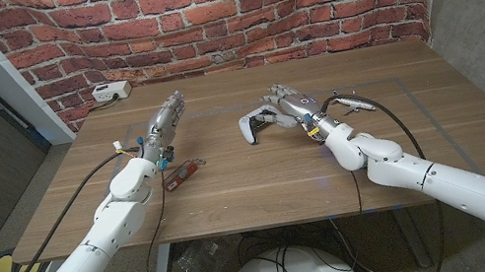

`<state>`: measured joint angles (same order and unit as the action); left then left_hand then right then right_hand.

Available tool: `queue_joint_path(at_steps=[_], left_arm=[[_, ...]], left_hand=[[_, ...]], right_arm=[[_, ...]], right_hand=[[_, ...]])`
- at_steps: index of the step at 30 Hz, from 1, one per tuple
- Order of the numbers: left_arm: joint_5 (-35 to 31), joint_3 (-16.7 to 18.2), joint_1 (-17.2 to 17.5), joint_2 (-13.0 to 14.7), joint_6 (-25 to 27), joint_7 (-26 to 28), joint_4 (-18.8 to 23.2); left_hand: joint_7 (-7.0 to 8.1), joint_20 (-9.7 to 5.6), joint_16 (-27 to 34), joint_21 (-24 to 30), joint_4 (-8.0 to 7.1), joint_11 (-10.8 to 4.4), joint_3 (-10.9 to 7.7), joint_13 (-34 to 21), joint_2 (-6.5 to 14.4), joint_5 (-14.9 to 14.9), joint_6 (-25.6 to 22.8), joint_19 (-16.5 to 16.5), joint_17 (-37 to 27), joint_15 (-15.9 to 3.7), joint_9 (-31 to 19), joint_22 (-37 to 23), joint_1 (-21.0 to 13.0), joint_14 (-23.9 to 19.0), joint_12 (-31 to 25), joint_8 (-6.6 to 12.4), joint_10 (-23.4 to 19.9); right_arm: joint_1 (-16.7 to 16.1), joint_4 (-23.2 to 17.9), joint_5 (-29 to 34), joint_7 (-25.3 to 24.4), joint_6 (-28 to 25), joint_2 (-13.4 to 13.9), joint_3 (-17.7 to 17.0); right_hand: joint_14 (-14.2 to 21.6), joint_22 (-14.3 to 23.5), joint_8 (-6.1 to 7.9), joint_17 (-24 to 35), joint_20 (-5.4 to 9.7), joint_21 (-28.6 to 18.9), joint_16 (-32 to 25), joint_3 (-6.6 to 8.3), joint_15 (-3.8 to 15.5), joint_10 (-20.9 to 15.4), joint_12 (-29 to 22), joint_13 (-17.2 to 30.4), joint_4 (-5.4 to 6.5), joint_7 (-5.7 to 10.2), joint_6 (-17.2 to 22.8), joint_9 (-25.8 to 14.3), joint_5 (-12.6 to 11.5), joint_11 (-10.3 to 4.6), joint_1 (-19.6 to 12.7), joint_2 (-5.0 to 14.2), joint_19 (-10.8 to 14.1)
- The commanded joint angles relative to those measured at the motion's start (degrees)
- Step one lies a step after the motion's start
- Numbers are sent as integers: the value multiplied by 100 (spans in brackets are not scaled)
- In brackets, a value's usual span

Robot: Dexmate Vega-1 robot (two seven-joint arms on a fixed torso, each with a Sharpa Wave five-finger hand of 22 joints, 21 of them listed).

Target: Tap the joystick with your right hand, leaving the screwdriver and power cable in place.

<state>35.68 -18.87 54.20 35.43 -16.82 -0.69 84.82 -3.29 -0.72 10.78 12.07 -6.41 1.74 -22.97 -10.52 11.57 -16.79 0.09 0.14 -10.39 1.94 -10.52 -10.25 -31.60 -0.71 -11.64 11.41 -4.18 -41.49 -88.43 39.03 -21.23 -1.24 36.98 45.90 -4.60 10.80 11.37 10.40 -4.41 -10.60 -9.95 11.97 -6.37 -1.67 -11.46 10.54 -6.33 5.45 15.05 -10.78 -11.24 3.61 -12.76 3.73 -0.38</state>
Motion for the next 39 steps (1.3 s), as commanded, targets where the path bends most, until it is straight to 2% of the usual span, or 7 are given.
queue_joint_path(at_steps=[1, 10, 25, 28, 39], left_arm=[[-23, -4, -26, 14, -1, 0, -19], [-32, 6, -15, 22, 9, 33, -4], [-20, 23, 29, 29, 28, 74, 18], [-16, 21, 35, 32, 26, 64, 23], [1, 19, 37, 37, 84, 81, 43]], left_hand=[[-28, 10, -11, -4, 5, -3, -59, -33, -22, -44, 6, 45, -16, 24, -12, -29, -40, -4, 2, -29, -26], [-35, 8, -12, -3, 6, 3, -112, -33, -41, -60, 2, 48, -17, 23, -12, -30, -49, 1, 1, -28, -29], [-37, 12, -5, 2, 5, -12, -197, -33, -71, -80, -12, 48, -17, -2, -12, -30, -54, -18, 0, -26, -34], [-30, 17, -4, 5, 4, -10, -212, -33, -74, -83, -16, 42, -17, -3, -12, -31, -54, -22, -4, -25, -44], [-28, 23, -1, 10, 3, -8, -259, -33, -83, -93, -34, 34, -17, -12, -12, -31, -54, -35, -5, -20, -52]], right_arm=[[105, 150, 25, 55, -68, -60, 117], [154, 211, -8, 162, -150, -78, 175], [174, 232, -118, 280, -209, -42, 199], [191, 250, -124, 328, -230, -42, 215], [231, 303, -102, 359, -274, -76, 275]], right_hand=[[-17, 20, 11, 10, -25, -43, -39, 50, -12, 11, -14, 30, -24, 21, 36, -21, 21, -39, -34, 52, -45], [-77, 21, 21, 13, -29, -46, -29, 49, -9, 95, 6, 30, -25, 29, 73, -21, 36, 51, -29, 56, -87], [-104, 22, 31, 16, -45, -52, -35, 48, -26, 146, 10, 31, -21, 42, 115, -21, 46, 60, -20, 69, -122], [-98, 22, 76, 17, -47, -62, -47, 52, -25, 116, -12, 31, -20, 116, 248, -21, 51, 45, -19, 83, -131], [-63, 23, 87, 17, -47, -75, -67, 61, -13, 88, -33, 31, -20, 152, 313, -21, 55, 22, -23, 106, -132]])
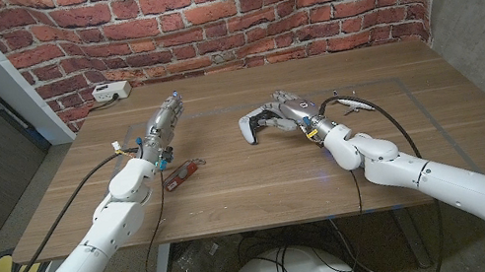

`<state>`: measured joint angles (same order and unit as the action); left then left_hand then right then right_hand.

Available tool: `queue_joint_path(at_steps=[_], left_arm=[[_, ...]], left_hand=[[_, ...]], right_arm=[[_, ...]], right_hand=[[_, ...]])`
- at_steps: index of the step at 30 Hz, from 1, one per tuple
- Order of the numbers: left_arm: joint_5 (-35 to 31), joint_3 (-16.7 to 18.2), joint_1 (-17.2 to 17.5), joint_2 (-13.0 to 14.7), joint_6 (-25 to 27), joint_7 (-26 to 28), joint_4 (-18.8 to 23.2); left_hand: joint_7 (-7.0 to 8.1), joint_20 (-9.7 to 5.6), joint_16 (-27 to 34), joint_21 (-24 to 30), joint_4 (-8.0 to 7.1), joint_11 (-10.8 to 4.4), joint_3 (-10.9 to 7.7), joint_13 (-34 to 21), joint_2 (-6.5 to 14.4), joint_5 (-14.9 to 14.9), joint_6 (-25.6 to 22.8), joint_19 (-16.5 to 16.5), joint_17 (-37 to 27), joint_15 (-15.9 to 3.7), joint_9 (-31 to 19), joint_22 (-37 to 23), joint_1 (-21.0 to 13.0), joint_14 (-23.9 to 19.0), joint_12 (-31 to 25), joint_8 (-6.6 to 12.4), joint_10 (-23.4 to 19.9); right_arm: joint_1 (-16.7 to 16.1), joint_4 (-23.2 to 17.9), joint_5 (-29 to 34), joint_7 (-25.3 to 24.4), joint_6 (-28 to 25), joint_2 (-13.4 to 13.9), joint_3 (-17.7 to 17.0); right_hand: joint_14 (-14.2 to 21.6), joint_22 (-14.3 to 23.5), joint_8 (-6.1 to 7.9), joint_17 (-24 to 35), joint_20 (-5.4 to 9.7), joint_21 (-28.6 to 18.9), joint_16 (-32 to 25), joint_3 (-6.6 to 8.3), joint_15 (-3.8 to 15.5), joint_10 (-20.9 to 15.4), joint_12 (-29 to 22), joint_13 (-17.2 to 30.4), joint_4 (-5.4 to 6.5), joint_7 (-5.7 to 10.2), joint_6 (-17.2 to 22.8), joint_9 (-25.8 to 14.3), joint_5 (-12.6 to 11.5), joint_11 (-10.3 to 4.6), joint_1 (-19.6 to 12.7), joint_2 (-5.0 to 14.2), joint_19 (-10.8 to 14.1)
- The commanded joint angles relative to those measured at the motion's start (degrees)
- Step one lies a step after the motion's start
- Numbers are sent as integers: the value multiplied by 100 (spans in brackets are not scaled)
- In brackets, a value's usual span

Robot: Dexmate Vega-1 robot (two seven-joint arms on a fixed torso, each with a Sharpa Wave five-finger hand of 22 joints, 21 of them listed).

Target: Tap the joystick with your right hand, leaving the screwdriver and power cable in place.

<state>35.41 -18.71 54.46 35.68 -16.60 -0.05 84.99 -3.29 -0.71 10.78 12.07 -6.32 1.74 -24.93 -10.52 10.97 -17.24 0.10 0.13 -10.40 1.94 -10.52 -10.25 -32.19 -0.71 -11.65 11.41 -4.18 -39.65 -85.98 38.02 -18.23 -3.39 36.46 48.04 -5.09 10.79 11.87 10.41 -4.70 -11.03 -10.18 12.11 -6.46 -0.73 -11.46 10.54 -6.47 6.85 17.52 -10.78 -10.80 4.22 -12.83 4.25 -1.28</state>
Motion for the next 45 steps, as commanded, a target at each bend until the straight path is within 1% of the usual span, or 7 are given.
queue_joint_path(at_steps=[1, 13, 20, 26, 30, 40, 45], left_arm=[[24, 1, 10, 15, 65, 14, 27], [17, 24, 8, 36, 80, 46, 61], [14, 16, -14, 43, 105, 35, 60], [18, 1, -46, 25, 111, 17, 31], [14, -8, -60, 7, 98, 12, 5], [-2, -22, -50, -6, 85, 28, 7], [-16, -18, -26, 2, 87, 58, 47]], left_hand=[[-27, 24, -1, 10, -7, -2, -67, -33, -24, -49, -36, 34, -16, -9, -12, -31, 5, -34, -8, -20, -63], [-23, 27, -1, 13, -11, -8, -118, -33, -30, -59, -49, 33, -17, -6, -12, -31, 9, -40, -7, -19, -66], [-25, 36, -2, 11, -15, -6, -141, -33, -36, -62, -50, 40, -17, -12, -13, -32, 13, -40, -6, -21, -67], [-22, 38, -3, 11, -18, -16, -163, -33, -42, -65, -46, 45, -17, -15, -13, -32, 18, -40, -6, -24, -69], [-23, 39, -3, 10, -22, -17, -177, -33, -46, -67, -39, 48, -18, -17, -13, -32, 23, -42, -5, -27, -67], [-23, 39, -6, 11, -30, -21, -212, -33, -60, -70, -39, 50, -18, -6, -13, -32, 39, -37, -1, -29, -60], [-25, 39, -4, 11, -32, -15, -226, -33, -66, -71, -38, 51, -18, -11, -13, -32, 45, -41, 0, -30, -60]], right_arm=[[55, 74, -7, 64, -55, -32, 67], [81, 132, -62, 88, -57, -54, 101], [60, 171, -119, 6, 19, -39, 88], [45, 240, -126, -146, 122, -29, 73], [49, 263, -141, -142, 117, -30, 67], [32, 339, -259, -191, 184, -42, 33], [-4, 455, -313, -511, 435, -54, -7]], right_hand=[[-14, 24, 36, 16, -19, -32, -44, 48, -2, -7, -34, 31, -5, 17, 66, -21, 10, -43, -16, 55, -42], [31, 24, 51, 16, -26, -47, -62, 56, 17, -21, -47, 31, -7, 31, 146, -20, 14, -36, -20, 72, -36], [120, 23, 89, 14, -36, -76, -88, 62, 69, -105, -86, 31, -14, 57, 300, -21, 17, -18, -26, 76, 12], [235, 23, 152, 12, -33, -114, -109, 71, 90, -234, -136, 30, -25, 148, 558, -21, 19, -109, -35, 82, 96], [251, 23, 156, 11, -28, -125, -108, 78, 89, -263, -146, 29, -30, 165, 599, -20, 18, -120, -44, 87, 125], [288, 23, 153, 10, -13, -143, -110, 87, 83, -300, -158, 29, -39, 152, 638, -19, 15, -136, -58, 94, 171], [412, 22, 152, 10, 28, -187, -135, 96, 118, -433, -203, 28, -48, 98, 714, -16, 13, -162, -70, 93, 297]])
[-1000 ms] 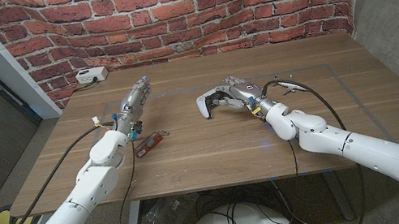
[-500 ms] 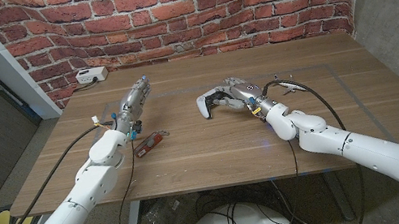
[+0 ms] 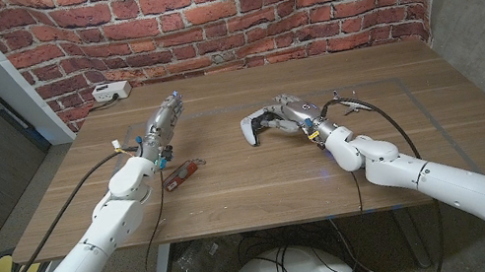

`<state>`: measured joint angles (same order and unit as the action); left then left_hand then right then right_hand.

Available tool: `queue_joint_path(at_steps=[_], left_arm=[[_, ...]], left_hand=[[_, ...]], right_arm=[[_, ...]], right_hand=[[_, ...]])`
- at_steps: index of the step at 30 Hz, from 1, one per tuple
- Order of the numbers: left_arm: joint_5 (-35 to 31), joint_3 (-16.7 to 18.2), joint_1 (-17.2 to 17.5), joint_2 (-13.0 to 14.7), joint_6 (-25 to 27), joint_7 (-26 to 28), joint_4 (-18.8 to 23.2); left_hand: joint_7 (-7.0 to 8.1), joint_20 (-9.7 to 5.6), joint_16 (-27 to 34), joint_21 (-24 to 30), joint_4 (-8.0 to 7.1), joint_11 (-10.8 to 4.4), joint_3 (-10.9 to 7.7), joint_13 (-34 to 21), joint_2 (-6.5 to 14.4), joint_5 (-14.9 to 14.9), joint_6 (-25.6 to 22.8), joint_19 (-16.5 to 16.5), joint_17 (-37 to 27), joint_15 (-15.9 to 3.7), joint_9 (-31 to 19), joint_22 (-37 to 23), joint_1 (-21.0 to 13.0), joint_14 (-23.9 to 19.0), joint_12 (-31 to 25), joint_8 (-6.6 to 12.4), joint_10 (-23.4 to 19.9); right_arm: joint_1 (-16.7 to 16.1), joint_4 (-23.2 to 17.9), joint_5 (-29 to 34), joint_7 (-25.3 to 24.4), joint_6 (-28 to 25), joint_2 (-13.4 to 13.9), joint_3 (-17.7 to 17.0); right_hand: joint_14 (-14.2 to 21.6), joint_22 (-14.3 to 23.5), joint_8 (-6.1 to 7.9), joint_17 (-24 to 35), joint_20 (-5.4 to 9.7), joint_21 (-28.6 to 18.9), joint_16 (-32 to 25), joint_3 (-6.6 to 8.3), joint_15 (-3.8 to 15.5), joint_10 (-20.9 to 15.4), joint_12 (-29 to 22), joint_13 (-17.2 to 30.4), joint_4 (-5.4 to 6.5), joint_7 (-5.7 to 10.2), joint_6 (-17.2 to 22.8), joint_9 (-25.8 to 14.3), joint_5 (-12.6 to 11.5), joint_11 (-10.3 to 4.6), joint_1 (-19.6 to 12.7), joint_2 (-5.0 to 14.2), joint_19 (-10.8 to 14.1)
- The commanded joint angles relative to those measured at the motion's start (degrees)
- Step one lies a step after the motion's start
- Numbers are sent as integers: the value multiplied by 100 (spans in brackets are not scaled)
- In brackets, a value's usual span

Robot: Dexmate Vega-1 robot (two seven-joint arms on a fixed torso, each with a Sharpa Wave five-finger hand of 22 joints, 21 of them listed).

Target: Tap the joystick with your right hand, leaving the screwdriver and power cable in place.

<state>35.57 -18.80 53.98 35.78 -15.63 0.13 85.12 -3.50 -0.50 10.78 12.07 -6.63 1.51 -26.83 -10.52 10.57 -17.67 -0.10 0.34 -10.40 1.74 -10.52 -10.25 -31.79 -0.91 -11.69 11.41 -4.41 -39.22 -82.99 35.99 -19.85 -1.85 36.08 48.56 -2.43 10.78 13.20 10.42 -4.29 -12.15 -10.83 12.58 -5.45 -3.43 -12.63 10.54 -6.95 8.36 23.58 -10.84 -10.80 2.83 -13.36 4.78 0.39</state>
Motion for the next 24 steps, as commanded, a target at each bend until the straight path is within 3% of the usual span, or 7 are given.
queue_joint_path(at_steps=[1, 6, 10, 24], left_arm=[[-29, -9, 26, -8, -8, 41, 41], [-30, -15, 47, -4, 4, 48, 73], [-30, -17, 67, -7, 3, 59, 84], [-27, -21, 102, -3, -4, 55, 113]], left_hand=[[0, 19, -5, 12, -1, 3, -38, -33, -27, -28, -19, 30, -18, 7, -13, -32, 6, -20, 5, -30, -35], [-3, 21, -8, 11, -3, 12, -53, -33, -33, -29, -19, 33, -17, 14, -13, -32, 13, -15, 7, -31, -30], [7, 19, -8, 12, -3, 4, -62, -33, -36, -30, -20, 32, -17, 9, -13, -32, 16, -16, 8, -31, -29], [15, 20, -9, 13, -2, 7, -106, -33, -50, -33, -16, 31, -16, 9, -14, -31, 32, -15, 9, -34, -28]], right_arm=[[-54, 160, -105, -387, 306, -12, -63], [-85, 100, -100, -411, 318, 19, -85], [-113, 36, -92, -415, 322, 46, -106], [-215, -76, -80, -536, 426, 104, -196]], right_hand=[[202, 21, 24, 9, -14, -92, -80, 52, 49, -211, -101, 28, -5, -20, 157, -10, 12, -29, -23, 39, 181], [304, 20, 14, 8, -66, -111, -95, 58, 38, -306, -130, 27, -17, 35, 199, -9, 10, -47, -37, 33, 250], [374, 19, 5, 7, -200, -145, -93, 63, 30, -370, -144, 26, -29, 55, 246, -8, 7, -70, -50, 23, 363], [533, 17, 19, 3, -330, -179, -101, 79, 42, -515, -179, 24, -57, 136, 410, -6, 1, -123, -89, 8, 511]])
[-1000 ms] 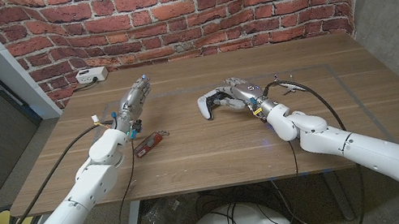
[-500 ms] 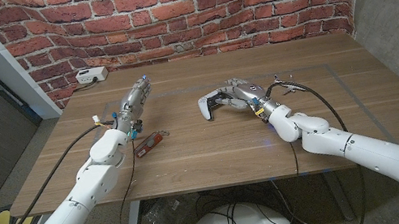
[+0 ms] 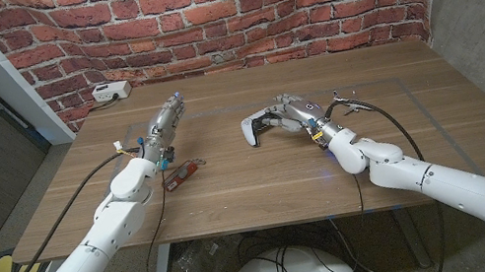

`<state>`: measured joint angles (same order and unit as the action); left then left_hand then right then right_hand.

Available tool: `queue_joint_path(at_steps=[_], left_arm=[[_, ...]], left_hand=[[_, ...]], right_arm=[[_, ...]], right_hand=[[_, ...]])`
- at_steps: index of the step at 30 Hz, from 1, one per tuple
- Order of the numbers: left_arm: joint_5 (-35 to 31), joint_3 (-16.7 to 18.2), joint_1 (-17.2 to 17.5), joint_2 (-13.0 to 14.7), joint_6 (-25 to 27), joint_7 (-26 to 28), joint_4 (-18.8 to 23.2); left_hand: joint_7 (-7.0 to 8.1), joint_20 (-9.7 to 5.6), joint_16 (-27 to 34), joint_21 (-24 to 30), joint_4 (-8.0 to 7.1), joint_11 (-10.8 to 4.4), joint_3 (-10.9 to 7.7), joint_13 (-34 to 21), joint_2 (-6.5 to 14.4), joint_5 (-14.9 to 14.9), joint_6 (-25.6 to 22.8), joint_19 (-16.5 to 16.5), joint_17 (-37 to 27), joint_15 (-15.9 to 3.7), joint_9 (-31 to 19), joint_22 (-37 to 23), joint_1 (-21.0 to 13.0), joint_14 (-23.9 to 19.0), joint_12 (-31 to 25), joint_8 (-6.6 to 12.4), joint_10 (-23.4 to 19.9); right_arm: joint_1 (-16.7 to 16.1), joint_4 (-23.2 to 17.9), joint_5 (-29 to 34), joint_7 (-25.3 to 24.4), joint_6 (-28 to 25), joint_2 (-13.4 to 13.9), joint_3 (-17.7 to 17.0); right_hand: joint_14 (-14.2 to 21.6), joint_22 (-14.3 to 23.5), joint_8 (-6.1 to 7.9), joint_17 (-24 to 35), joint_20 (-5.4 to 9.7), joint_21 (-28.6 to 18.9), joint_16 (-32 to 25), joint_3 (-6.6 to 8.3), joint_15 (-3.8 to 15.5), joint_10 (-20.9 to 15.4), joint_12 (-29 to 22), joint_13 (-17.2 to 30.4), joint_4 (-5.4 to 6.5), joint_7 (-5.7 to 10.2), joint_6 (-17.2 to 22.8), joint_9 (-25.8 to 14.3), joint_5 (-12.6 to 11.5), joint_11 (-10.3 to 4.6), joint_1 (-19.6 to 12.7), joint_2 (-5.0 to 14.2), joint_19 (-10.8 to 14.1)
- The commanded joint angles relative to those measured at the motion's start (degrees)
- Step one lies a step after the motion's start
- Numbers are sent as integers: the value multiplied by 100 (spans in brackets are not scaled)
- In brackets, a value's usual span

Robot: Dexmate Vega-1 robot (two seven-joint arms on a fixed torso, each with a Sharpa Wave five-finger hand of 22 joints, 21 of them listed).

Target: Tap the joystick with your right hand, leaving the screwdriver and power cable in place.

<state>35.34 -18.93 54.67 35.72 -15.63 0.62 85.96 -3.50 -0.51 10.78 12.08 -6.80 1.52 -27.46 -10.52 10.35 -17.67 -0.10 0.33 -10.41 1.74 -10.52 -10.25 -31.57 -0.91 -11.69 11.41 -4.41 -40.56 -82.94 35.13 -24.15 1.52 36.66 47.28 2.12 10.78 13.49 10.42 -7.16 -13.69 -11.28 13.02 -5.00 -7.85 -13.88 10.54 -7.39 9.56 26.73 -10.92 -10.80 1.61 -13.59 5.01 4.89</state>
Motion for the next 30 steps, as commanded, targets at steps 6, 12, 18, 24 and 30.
queue_joint_path(at_steps=[6, 12, 18, 24, 30], left_arm=[[2, -10, 33, 4, -3, -5, 28], [11, -8, 11, 12, 6, -30, 13], [23, -9, -15, 27, 26, -66, -9], [24, -7, -38, 23, 4, -89, -40], [38, -13, -47, 10, -4, -113, -74]], left_hand=[[11, 22, -9, 14, 15, 6, -60, -33, -33, -34, -17, 32, -15, 4, -14, -30, 16, -16, 9, -34, -31], [6, 25, -9, 14, 16, 5, -77, -33, -39, -34, -20, 32, -15, 4, -14, -30, 24, -17, 10, -33, -28], [16, 26, -11, 14, 16, -3, -92, -33, -44, -35, -21, 33, -15, 3, -14, -30, 31, -15, 9, -33, -30], [15, 24, -11, 14, 18, -4, -109, -33, -48, -36, -22, 34, -14, 3, -14, -30, 39, -16, 10, -33, -29], [20, 25, -11, 14, 19, -5, -121, -33, -52, -36, -24, 35, -14, 1, -14, -29, 44, -17, 10, -33, -29]], right_arm=[[-100, -124, 12, -30, 17, 57, -91], [-90, -193, 50, 54, -130, 41, -102], [-113, -332, 74, 22, -199, 67, -153], [-90, -599, 118, 304, -300, 180, -179], [-88, -861, 154, 632, -406, 263, -199]], right_hand=[[109, 17, -3, 3, -59, -24, -52, 39, 35, -99, -58, 24, -19, 44, 155, 2, 0, -6, -75, -20, 81], [80, 17, -21, 4, -72, -8, -27, 41, 33, -54, -34, 24, -23, 63, 148, 3, -1, -2, -80, -25, 57], [46, 18, -28, 6, -81, 12, -3, 41, 17, 11, -2, 24, -22, 54, 162, -2, -1, 12, -78, -29, 24], [44, 18, 13, 11, -135, 33, 9, 37, 5, 9, 5, 25, -18, 47, 308, -9, -1, 4, -69, -39, -3], [-55, 19, 23, 14, -178, 77, 55, 34, -21, 157, 72, 27, -15, 66, 398, -14, 0, -29, -62, -48, -88]])
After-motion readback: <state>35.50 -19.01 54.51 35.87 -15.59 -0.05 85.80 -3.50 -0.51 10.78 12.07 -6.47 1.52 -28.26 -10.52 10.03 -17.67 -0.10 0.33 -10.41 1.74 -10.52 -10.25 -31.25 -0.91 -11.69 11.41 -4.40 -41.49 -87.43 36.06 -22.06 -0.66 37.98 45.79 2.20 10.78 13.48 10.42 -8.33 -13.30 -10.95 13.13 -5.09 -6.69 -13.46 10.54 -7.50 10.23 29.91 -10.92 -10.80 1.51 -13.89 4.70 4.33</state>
